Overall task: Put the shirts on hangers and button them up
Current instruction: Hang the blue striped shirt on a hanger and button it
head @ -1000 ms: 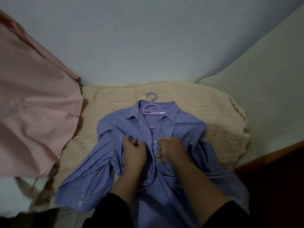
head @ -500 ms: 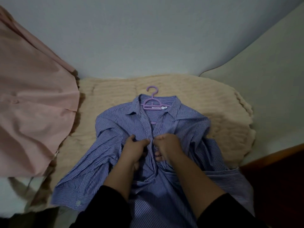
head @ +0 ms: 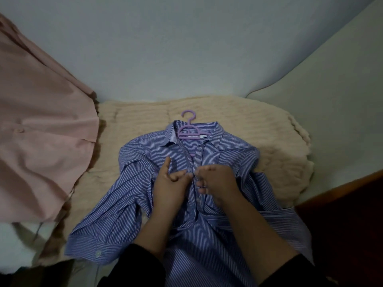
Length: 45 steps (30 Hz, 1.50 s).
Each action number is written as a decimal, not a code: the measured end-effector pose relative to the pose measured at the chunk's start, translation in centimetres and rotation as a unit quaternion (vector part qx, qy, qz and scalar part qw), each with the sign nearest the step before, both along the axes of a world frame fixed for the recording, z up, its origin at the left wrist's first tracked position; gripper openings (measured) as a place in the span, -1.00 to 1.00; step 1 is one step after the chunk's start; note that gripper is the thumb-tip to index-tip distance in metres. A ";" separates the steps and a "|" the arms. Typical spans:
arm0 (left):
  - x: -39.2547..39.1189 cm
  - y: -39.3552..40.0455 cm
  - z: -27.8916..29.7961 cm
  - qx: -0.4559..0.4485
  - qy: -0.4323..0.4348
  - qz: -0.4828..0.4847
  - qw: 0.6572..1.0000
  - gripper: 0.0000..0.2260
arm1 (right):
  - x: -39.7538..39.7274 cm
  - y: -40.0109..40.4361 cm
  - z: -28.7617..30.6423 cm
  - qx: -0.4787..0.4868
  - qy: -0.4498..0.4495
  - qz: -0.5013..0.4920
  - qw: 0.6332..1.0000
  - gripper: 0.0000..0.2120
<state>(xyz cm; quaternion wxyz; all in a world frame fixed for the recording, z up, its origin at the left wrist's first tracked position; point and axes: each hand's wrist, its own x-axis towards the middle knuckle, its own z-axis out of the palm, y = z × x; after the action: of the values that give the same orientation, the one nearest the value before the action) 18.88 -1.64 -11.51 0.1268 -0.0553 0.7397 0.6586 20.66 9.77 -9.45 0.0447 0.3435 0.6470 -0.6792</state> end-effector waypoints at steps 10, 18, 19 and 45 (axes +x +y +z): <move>0.3 0.6 0.1 0.010 -0.004 0.010 1.000 -0.26 | 0.0 0.0 0.3 0.098 0.022 0.065 0.993 -0.73; 0.5 0.6 -0.7 0.103 -0.064 0.032 0.992 -0.44 | 0.0 0.8 -0.5 0.129 0.027 0.082 0.988 -0.80; 0.4 0.7 -0.8 0.110 -0.068 0.035 0.991 -0.47 | 0.1 0.8 -0.5 0.122 0.030 0.076 0.989 -0.79; -2.7 0.4 0.1 0.116 -0.195 -0.026 0.974 -0.81 | 0.0 1.8 -2.5 0.142 0.162 0.130 0.968 -0.75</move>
<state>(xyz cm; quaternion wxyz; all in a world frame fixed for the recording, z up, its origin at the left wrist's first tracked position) 16.16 -1.28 -11.37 0.2911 -0.1489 0.6205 0.7128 20.62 11.58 -11.96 -0.0220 0.1452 0.7746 -0.6151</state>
